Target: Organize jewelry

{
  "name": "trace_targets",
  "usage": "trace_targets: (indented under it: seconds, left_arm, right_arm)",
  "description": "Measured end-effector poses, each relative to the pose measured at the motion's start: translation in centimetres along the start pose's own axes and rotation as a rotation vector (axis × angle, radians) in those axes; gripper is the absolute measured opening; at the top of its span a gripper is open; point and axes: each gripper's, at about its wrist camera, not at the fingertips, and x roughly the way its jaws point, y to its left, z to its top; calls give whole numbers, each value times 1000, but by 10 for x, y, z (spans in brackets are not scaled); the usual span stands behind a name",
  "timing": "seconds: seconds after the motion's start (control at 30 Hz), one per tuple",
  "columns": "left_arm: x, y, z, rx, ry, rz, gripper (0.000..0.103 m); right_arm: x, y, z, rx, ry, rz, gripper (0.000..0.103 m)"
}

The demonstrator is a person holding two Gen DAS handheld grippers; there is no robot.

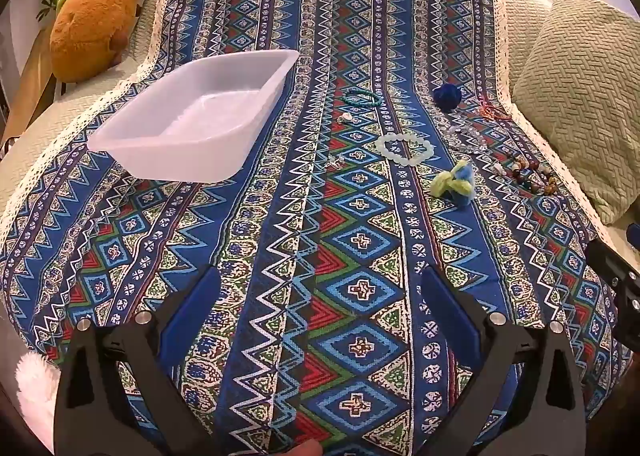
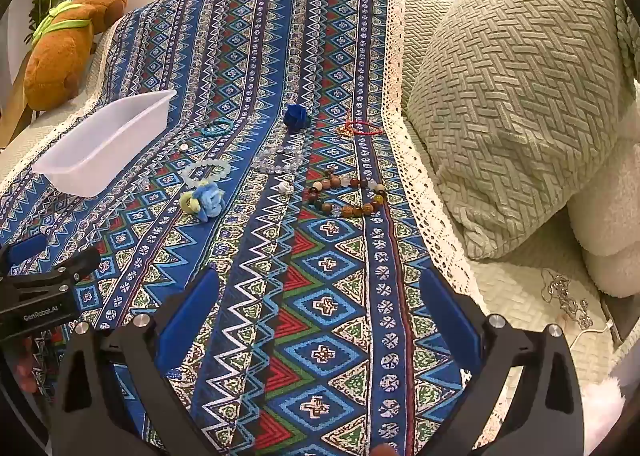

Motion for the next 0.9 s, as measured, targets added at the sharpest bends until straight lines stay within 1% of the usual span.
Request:
trace_targets:
  seconds: [0.23, 0.33, 0.4, 0.43, 0.5, 0.63, 0.9]
  left_arm:
    - [3, -1, 1, -1, 5, 12, 98]
    - [6, -2, 4, -7, 13, 13, 98]
    - [6, -5, 8, 1, 6, 25, 98]
    - [-1, -2, 6, 2, -4, 5, 98]
    - [-2, -4, 10, 15, -10, 8, 98]
    - [-3, -5, 16, 32, -17, 22, 98]
    - [-5, -5, 26, 22, -3, 17, 98]
  right_arm:
    - [-1, -2, 1, -2, 7, 3, 99]
    - [-4, -5, 4, 1, -4, 1, 99]
    - [-4, -4, 3, -4, -9, -5, 99]
    - [-4, -4, 4, -7, -11, -10, 99]
    - [-6, -4, 5, -8, -23, -15, 99]
    - [-6, -3, 13, -15, -26, -35, 99]
    - [-9, -11, 28, 34, -18, -41, 99]
